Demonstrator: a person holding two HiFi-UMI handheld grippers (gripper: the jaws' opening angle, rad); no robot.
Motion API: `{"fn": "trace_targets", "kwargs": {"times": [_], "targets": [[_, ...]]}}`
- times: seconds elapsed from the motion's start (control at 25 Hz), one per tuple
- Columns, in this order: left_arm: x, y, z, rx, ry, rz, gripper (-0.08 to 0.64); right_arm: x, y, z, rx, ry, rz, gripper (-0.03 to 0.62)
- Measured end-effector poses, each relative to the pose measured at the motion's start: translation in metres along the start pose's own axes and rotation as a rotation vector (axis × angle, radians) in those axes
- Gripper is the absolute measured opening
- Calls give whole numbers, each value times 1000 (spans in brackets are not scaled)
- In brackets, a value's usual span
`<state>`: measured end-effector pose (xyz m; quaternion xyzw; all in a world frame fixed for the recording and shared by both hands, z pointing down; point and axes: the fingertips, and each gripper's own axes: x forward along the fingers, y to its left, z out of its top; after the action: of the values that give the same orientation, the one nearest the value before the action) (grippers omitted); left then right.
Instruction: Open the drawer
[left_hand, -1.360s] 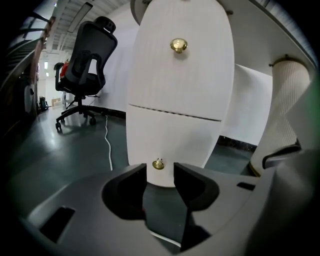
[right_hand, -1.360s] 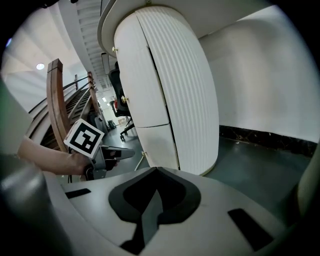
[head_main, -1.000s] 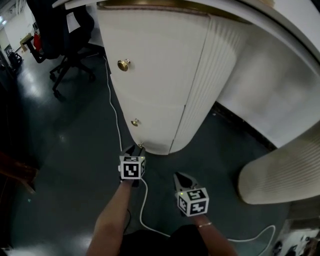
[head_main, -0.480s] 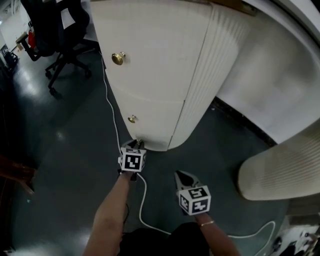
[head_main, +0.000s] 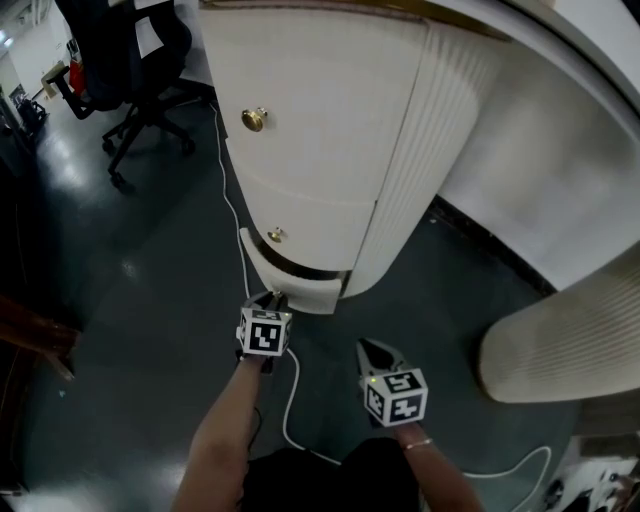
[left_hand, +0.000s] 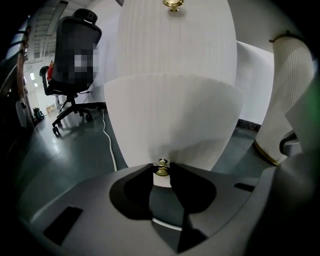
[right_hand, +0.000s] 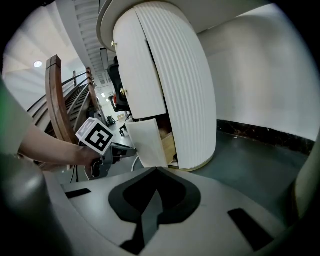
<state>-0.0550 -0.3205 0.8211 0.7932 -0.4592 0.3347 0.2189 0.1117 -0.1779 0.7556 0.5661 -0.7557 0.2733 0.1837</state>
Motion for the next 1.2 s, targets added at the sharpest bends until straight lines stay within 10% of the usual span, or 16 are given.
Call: {"fn": "trace_targets", "kwargs": {"times": [1.2], "targets": [[-75, 21, -92, -97, 55, 69, 104, -6, 33, 15, -54, -3, 70, 5]]}}
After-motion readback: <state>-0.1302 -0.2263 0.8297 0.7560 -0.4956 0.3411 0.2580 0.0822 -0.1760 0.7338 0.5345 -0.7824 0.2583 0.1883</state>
